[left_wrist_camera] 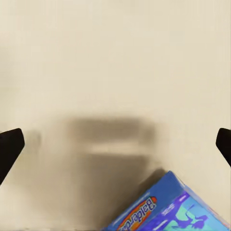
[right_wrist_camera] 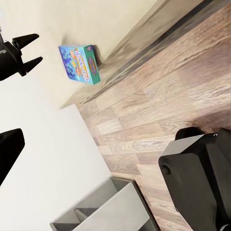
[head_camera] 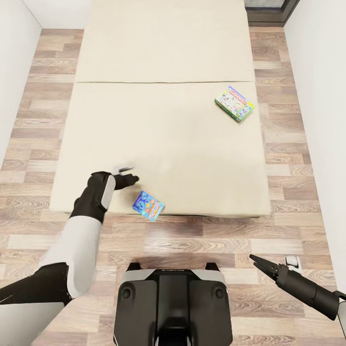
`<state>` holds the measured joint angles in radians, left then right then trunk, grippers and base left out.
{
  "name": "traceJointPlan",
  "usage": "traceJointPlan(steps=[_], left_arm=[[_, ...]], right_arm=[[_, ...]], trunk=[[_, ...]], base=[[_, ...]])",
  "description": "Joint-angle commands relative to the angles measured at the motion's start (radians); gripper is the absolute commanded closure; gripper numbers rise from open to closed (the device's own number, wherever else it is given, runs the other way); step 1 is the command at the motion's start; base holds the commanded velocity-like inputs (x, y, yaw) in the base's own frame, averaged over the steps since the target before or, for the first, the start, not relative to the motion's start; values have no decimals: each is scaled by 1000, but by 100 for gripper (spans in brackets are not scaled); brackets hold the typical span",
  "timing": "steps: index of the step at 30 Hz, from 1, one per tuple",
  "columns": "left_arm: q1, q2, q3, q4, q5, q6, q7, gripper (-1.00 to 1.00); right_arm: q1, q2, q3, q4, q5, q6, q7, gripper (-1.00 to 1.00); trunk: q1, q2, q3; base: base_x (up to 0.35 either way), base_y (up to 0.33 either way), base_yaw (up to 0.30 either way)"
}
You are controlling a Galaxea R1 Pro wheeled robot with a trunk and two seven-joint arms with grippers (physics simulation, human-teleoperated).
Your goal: Put all the toys in the child's room - the three board games (two on the bed and one on the table), the two jigsaw puzzles on the table, and the tennis ball on the table - inside the toy box on the table in the child's room.
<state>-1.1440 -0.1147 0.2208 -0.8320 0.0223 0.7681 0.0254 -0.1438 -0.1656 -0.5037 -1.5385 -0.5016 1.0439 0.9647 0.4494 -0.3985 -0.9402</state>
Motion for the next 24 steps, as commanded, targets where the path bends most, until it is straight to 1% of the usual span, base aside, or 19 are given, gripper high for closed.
traceJointPlan(steps=[1,4,7,10,12,14,16,17,19,24], left_arm=[[0,0,4,-2,5,6,2,-100],[0,32,24,-30,5,47,-34,-100],[1,73,44,-58,5,93,-93,-100],[3,122,63,-84,5,139,-174,-100],[5,158,73,-100,5,168,-240,-100],[7,200,80,-114,5,195,-313,-100],[9,248,84,-124,5,216,-388,-100],[9,248,84,-124,5,216,-388,-100],[10,302,86,-130,4,231,-466,-100],[22,446,87,-138,3,250,-676,-100]], right_arm=[[0,0,-1,0,4,3,6,-100],[0,0,-1,0,3,3,5,-100],[0,0,-1,1,3,3,5,-100],[0,0,-1,1,3,3,5,-100],[0,0,-1,1,3,3,5,-100],[0,0,-1,1,3,3,5,-100],[0,0,-1,1,3,3,5,-100],[0,0,-1,1,3,3,5,-100],[0,1,-1,1,3,3,5,-100],[0,3,-1,1,4,3,4,-100]], trunk=[[1,-1,-1],[1,-1,-1],[1,-1,-1],[1,-1,-1],[1,-1,-1],[1,-1,-1],[1,-1,-1],[1,-1,-1],[1,-1,-1],[1,-1,-1]], base=[[0,0,0],[0,0,0],[0,0,0],[0,0,0],[0,0,0],[0,0,0],[0,0,0],[0,0,0],[0,0,0],[0,0,0]])
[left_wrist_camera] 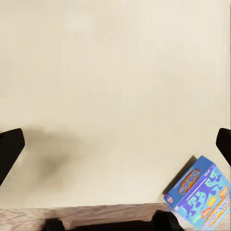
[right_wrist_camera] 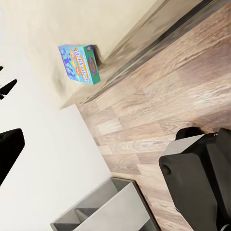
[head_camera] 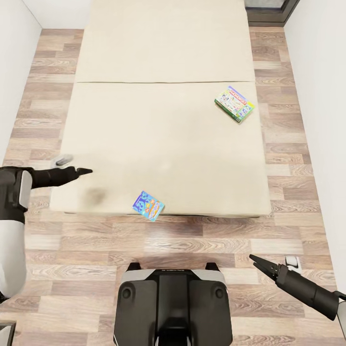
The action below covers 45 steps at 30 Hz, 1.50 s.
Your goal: Put all the toys in the child's room - the three board games (two on the bed and one on the table), the two jigsaw puzzles on the table, and the tennis ball on the table - inside the toy box on the table in the child's room.
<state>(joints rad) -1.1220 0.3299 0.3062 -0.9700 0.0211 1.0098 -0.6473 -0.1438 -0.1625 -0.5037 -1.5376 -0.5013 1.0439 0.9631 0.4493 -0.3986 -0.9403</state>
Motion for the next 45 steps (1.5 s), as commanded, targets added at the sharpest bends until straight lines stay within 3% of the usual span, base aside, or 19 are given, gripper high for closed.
traceJointPlan(steps=[1,3,4,7,8,9,10,11,14,15,19,24,30,36,45], left_arm=[[4,29,2,-1,4,10,-46,-100],[17,85,2,-2,2,12,-133,-100],[17,85,2,-2,2,12,-133,-100],[43,167,2,-3,-1,14,-264,-100],[66,220,2,-3,-3,13,-350,-100],[80,246,2,-3,-4,12,-392,-100],[108,295,2,-3,-4,9,-475,-100],[124,317,2,-3,-5,8,-516,-100],[175,373,3,-1,-7,4,-629,-100],[175,373,3,-1,-7,4,-629,-100],[248,422,4,4,-8,-10,-746,-100],[344,452,4,24,-8,-48,-825,-100],[432,458,5,74,-3,-93,-854,-100],[490,447,5,181,1,-134,-863,-100],[509,412,5,354,-3,-246,-864,-100]], right_arm=[[0,0,-1,0,4,3,5,-100],[0,1,-1,0,4,3,5,-100],[0,1,-1,0,4,3,5,-100],[0,1,-1,-1,5,2,5,-100],[0,2,-1,-1,6,0,5,-100],[0,2,-1,-1,7,-3,5,-100],[0,3,-1,-1,9,-8,4,-100],[0,3,-1,-1,10,-12,4,-100],[0,5,-1,0,15,-21,4,-100],[0,5,-1,0,15,-21,4,-100],[0,7,0,2,20,-29,4,-100],[0,9,3,9,22,-33,2,-100],[0,11,6,21,24,-36,-2,-100],[0,12,7,26,26,-43,-4,-100],[0,13,9,28,22,-107,-4,-100]], trunk=[[1,-1,-1],[1,-1,-1],[1,-1,-1],[1,-1,-1],[1,-1,-1],[1,-1,-1],[1,-1,-1],[1,-1,-1],[1,-1,-1],[1,-1,-1],[1,-1,-1],[1,-1,-1],[1,-1,-1],[1,-1,2],[1,-1,14]], base=[[0,0,0],[0,0,0],[0,0,0],[0,0,0],[0,0,0],[0,0,0],[0,0,0],[0,0,0],[0,0,0],[0,0,0],[0,0,0],[0,0,0],[0,0,0],[0,0,0],[0,0,0]])
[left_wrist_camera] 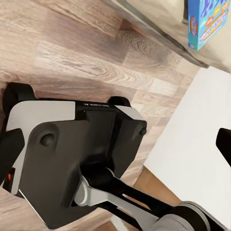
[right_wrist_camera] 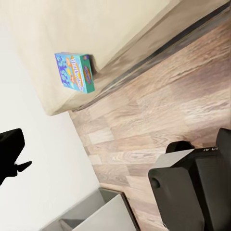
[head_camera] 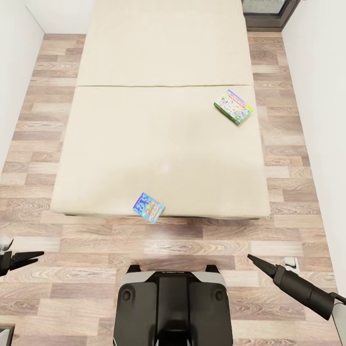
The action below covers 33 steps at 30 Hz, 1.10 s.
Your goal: Put all the toys in the child's room - the three board games (two on the bed and one on the table), the two jigsaw puzzles on the table, and the tennis ball on the table - inside the toy box on the table in the child's room.
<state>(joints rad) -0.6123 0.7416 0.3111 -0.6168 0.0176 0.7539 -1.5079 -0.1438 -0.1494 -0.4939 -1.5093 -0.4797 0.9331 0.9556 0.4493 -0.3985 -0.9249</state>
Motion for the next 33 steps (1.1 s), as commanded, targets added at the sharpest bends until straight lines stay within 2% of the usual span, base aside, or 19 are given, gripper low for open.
traceJointPlan(steps=[1,5,12,33], left_arm=[[0,-2,1,13,0,-4,-4,-100],[2,-6,2,44,2,-43,-5,-100],[2,-9,2,59,2,-66,0,-100],[1,-10,5,64,-2,-77,-2,-100]], right_arm=[[0,0,0,0,1,-1,3,-100],[0,0,1,1,0,-12,-4,-100],[0,1,1,11,0,-19,-14,-100],[0,1,2,40,-2,-47,-17,-100]], trunk=[[1,-1,1],[1,-1,7],[1,-1,18],[1,-1,52]], base=[[0,0,0],[0,0,0],[0,0,0],[0,0,0]])
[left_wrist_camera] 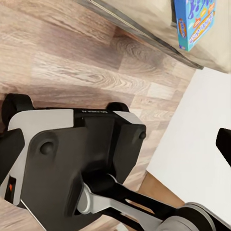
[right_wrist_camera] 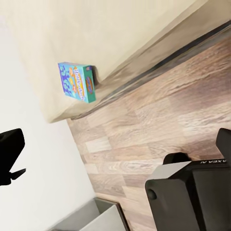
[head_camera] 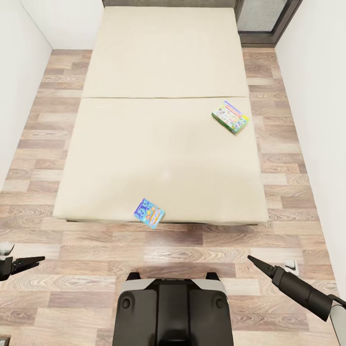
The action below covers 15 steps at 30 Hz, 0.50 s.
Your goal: Put all the toys in the child's room - the three board games (two on the bed and one on the table), the two jigsaw puzzles on the table, and the tennis ball on the table - inside the toy box on the table in the child's room.
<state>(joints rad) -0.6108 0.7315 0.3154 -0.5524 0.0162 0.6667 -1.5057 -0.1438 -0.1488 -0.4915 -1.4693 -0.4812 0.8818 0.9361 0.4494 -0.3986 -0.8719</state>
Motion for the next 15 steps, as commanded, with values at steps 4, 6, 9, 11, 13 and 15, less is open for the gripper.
traceJointPlan(steps=[4,6,9,11,13,15], left_arm=[[-1,0,0,0,1,11,-3,-100],[-1,0,0,0,2,11,-4,-100],[-1,-1,0,-1,2,10,-4,-100],[-1,-1,-1,-1,1,10,-2,-100],[-1,-1,-2,-1,1,10,-1,-100],[-1,-1,-3,-1,0,9,1,-100]], right_arm=[[0,0,-1,2,0,4,3,-100],[0,0,-1,2,0,3,3,-100],[0,0,-1,2,0,3,2,-100],[0,0,-1,3,0,2,2,-100],[0,0,-1,3,0,2,2,-100],[0,0,-1,3,0,2,2,-100]], trunk=[[1,-1,6],[1,-1,9],[1,-1,14],[1,-1,17],[1,-1,20],[1,-1,24]], base=[[20,0,0],[49,0,0],[68,0,0],[72,0,0],[54,0,0],[35,0,0]])
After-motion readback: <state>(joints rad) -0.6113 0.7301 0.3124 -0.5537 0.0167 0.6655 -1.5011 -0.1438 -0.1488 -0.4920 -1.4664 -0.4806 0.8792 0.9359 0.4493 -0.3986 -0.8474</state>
